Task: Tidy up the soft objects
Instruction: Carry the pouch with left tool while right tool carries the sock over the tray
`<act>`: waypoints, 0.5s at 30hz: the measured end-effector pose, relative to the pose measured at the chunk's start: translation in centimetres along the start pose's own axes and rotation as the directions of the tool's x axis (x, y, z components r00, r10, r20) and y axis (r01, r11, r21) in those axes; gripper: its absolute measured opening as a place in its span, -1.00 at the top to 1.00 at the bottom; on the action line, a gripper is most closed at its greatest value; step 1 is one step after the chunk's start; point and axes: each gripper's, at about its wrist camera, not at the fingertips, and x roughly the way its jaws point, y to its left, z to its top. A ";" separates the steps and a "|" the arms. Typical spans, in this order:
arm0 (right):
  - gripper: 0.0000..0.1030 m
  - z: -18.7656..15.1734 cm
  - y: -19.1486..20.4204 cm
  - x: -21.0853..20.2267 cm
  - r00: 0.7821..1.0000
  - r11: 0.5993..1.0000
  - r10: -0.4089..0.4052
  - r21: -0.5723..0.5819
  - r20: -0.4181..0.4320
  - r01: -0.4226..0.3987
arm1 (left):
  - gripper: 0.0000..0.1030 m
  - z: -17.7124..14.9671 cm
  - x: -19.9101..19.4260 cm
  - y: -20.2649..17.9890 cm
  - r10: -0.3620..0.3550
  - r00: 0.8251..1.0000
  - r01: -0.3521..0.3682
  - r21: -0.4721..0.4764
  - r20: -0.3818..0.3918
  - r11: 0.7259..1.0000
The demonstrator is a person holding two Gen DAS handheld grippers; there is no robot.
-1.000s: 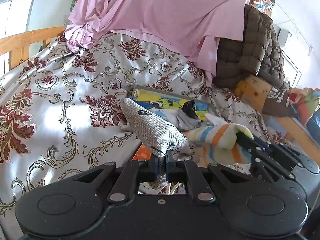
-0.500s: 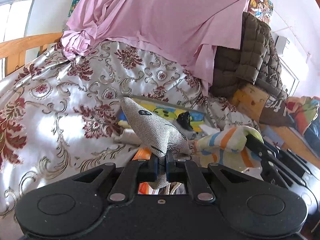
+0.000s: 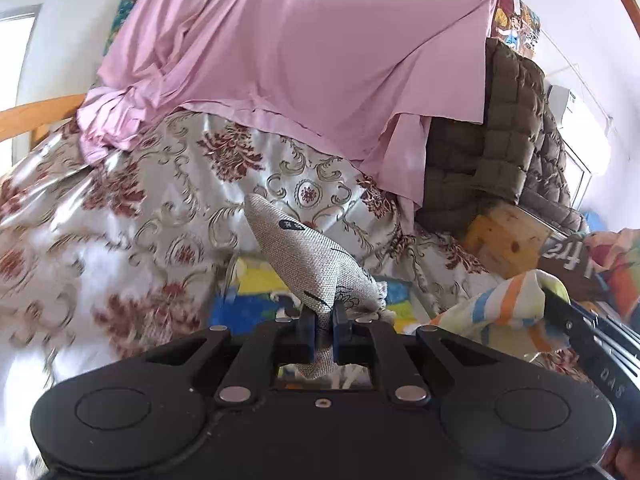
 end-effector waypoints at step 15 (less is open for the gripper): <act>0.84 -3.1 -3.5 11.8 0.983 0.993 -0.058 0.088 -0.174 0.075 | 0.85 -1.2 14.8 0.4 -0.055 0.994 0.055 -0.010 -0.090 0.998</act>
